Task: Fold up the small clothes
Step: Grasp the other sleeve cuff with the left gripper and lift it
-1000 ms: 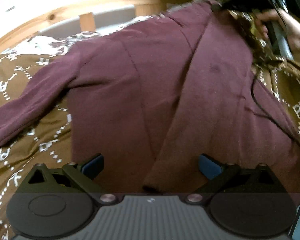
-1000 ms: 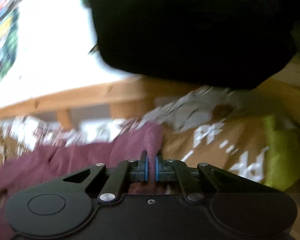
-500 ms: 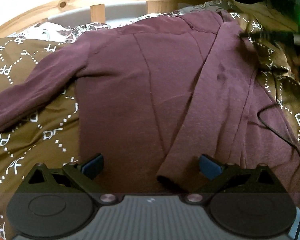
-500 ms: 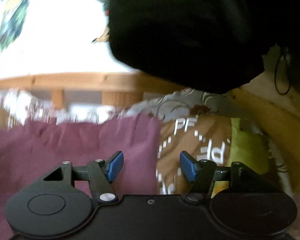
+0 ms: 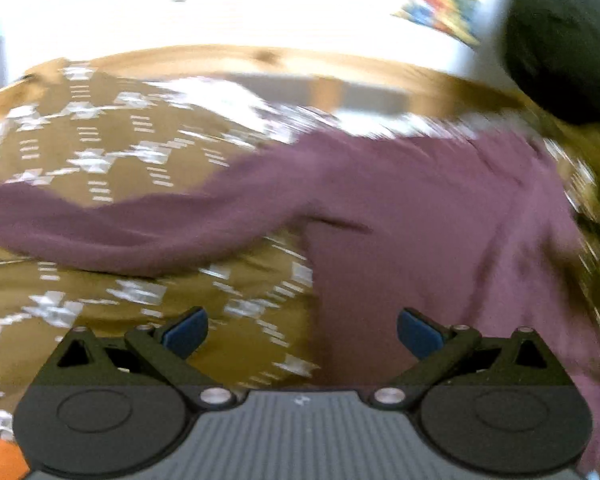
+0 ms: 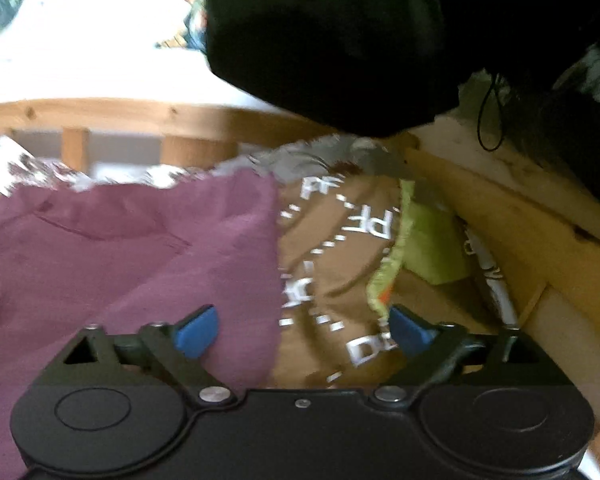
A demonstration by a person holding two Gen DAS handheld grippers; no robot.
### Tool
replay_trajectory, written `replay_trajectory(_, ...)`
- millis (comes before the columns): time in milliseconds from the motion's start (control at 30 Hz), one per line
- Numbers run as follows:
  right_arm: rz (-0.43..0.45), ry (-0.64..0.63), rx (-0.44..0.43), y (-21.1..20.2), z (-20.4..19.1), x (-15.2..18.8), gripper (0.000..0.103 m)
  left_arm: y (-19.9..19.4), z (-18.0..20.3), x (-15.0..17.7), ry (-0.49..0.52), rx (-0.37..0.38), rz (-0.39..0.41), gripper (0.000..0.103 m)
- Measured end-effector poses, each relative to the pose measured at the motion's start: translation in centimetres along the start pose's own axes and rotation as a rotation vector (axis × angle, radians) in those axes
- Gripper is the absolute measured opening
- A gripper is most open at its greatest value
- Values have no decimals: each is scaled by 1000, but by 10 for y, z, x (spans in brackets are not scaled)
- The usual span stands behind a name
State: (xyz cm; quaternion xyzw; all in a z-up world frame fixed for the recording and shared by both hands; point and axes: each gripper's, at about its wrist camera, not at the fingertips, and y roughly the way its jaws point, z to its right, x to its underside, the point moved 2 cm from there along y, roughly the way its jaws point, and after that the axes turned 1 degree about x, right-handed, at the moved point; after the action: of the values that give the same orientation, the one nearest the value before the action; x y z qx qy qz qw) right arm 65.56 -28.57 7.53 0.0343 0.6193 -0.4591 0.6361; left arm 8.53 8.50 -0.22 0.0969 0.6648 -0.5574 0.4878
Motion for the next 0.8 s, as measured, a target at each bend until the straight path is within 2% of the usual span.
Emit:
replay_trajectory(67, 23, 6, -38, -20, -13, 3, 102, -7, -30, -13, -79, -85, 47, 102)
replay_trajectory(200, 30, 11, -116, -45, -44, 8, 102, -26, -93, -30, -239, -248, 142, 102)
replay_trajectory(300, 28, 49, -146, -65, -63, 17, 102, -41, -134, -37, -266, -371, 190, 102)
replay_trajectory(367, 0, 79, -186, -74, -74, 26, 102, -49, -160, -41, -283, -410, 201, 102)
replay_trajectory(433, -29, 75, -231, -81, -86, 35, 102, -53, -180, -42, -315, -405, 192, 102)
replay_trajectory(600, -62, 56, -253, -77, -100, 46, 102, -52, -206, -39, -484, -218, 237, 102)
replay_trajectory(700, -85, 100, -244, -71, -96, 47, 102, -40, -212, -42, -543, -174, 254, 102)
replay_trajectory(733, -91, 112, -238, -69, -94, 47, 102, -35, -215, -44, -563, -189, 255, 97)
replay_trajectory(800, -104, 129, -229, -66, -92, 48, 102, -29, -225, -45, -623, -248, 242, 80)
